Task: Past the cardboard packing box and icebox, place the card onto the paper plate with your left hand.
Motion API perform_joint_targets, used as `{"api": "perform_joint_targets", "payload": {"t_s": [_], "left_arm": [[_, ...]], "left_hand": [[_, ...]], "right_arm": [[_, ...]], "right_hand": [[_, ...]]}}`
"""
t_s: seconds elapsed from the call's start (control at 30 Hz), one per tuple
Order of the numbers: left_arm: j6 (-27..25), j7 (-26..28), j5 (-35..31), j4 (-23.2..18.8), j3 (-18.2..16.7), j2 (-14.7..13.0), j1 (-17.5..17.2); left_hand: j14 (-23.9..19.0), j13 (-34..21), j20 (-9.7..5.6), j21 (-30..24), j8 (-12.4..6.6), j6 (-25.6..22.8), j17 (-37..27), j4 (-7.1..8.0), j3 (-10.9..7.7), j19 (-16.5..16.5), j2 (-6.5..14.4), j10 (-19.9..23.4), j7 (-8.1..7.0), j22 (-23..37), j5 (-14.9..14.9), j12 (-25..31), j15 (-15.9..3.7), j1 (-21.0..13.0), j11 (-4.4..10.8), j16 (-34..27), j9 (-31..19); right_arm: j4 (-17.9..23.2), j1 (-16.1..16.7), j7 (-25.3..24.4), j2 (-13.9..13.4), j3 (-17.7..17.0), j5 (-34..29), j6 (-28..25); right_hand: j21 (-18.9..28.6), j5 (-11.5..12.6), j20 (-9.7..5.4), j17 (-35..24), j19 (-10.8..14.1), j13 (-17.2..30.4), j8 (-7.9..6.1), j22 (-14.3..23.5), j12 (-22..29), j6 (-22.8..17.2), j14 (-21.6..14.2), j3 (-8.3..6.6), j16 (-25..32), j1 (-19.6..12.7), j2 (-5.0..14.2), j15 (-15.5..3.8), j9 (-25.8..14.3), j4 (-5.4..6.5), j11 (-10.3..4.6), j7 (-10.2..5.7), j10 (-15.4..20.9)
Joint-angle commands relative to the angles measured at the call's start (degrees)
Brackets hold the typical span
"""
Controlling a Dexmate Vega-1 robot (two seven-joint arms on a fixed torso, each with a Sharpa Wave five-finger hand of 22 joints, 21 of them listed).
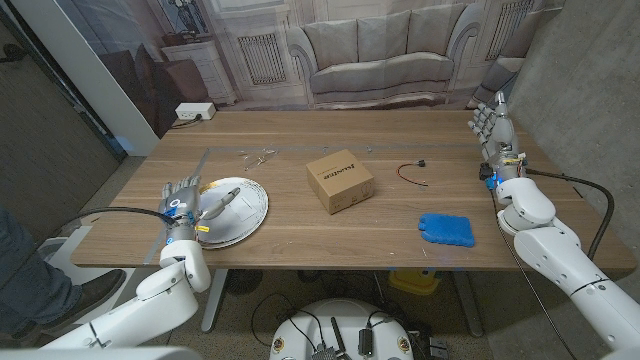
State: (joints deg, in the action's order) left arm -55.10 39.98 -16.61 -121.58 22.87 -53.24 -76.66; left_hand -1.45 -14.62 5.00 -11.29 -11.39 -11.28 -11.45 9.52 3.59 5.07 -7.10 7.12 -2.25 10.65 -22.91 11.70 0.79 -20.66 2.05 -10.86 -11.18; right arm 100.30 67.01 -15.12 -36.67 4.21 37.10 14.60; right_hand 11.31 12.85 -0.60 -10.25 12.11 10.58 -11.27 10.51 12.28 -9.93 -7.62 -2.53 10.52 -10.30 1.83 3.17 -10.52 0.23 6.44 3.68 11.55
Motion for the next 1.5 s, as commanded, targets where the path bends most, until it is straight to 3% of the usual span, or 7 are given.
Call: {"api": "perform_joint_targets", "payload": {"t_s": [0.03,0.8,1.5], "left_arm": [[1.86,-1.07,0.22,-1.81,-1.83,-2.45,-0.54],[1.46,-5.96,0.36,-5.3,-5.19,-7.56,0.14],[0.38,-7.14,0.32,-7.31,-7.73,-9.15,-1.05]], "left_hand": [[0.06,0.08,0.12,-0.27,0.11,0.08,0.01,0.03,0.4,0.64,-0.05,-0.15,-0.01,0.17,-0.33,0.31,-0.27,0.32,0.28,-0.39,-0.21],[-0.83,0.58,-0.02,-0.37,-0.47,-1.14,0.15,-0.36,1.11,0.57,0.44,0.61,0.05,0.09,-0.78,0.66,0.01,0.98,-0.76,-0.71,-0.16],[-1.52,0.96,-0.04,-0.4,-0.74,-1.96,0.24,-0.61,1.64,0.56,0.79,1.52,0.03,0.05,-1.12,0.98,-0.23,1.35,-0.56,-0.85,-0.13]], "right_arm": [[0.34,0.89,-1.12,1.0,-0.18,-0.52,1.22],[2.04,2.1,-1.49,0.71,-1.08,-1.07,0.96],[2.71,2.28,-1.36,-0.03,-0.79,-0.57,-1.34]], "right_hand": [[0.23,-0.22,0.14,-0.19,0.09,0.16,0.07,0.1,-0.05,-0.3,-0.42,0.24,0.13,-0.3,0.22,0.04,-0.27,-0.03,-0.07,0.09,0.47],[0.23,-0.22,0.14,-0.19,0.07,0.16,0.05,0.1,-0.07,-0.36,-0.46,0.37,0.14,-0.3,0.29,0.06,-0.27,-0.05,-0.04,0.07,0.43],[0.24,-0.22,0.13,-0.19,0.1,0.16,0.07,0.1,-0.06,-0.34,-0.46,0.48,0.14,-0.31,0.32,0.0,-0.27,-0.08,-0.04,0.09,0.48]]}}
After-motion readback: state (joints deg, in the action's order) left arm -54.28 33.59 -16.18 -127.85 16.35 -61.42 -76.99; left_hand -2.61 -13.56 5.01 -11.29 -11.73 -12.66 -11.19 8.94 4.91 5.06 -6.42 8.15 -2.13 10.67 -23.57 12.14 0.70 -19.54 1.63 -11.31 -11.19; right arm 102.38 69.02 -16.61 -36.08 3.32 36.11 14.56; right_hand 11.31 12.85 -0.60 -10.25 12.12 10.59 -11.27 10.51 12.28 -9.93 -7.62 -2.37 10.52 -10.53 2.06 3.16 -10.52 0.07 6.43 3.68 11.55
